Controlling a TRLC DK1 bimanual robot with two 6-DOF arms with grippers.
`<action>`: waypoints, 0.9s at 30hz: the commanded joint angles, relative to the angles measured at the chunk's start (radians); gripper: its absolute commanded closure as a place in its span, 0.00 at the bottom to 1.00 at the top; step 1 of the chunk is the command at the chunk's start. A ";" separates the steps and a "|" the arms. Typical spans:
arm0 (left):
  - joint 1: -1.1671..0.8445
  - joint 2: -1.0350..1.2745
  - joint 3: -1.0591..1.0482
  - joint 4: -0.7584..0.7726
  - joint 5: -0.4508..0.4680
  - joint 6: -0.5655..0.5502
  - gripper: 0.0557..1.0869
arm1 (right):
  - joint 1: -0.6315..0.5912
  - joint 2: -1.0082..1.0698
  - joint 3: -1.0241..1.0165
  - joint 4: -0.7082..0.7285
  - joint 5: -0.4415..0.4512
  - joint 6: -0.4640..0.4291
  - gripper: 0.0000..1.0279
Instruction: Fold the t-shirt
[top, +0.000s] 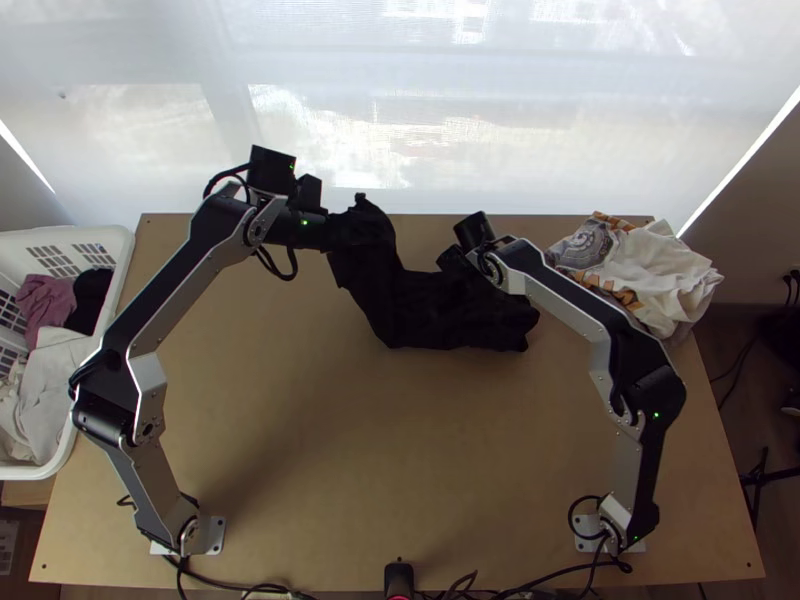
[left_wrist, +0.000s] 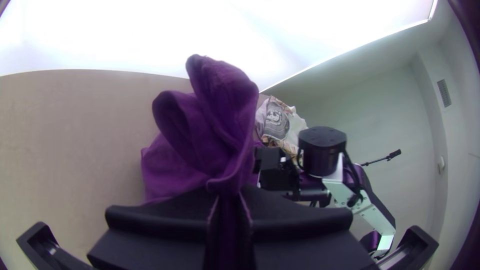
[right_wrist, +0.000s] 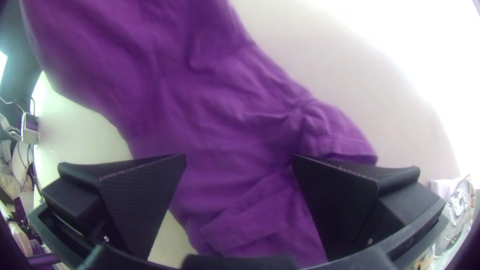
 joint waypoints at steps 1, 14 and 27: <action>-0.017 0.032 0.021 0.056 0.032 -0.060 0.97 | -0.044 -0.149 0.044 -0.072 -0.009 -0.014 0.04; -0.076 0.053 0.043 0.130 0.081 -0.151 0.97 | -0.095 -0.332 0.049 -0.193 -0.009 -0.011 0.04; -0.186 0.130 0.040 0.340 0.030 -0.182 0.97 | -0.242 -0.599 -0.054 -0.211 0.012 -0.012 0.04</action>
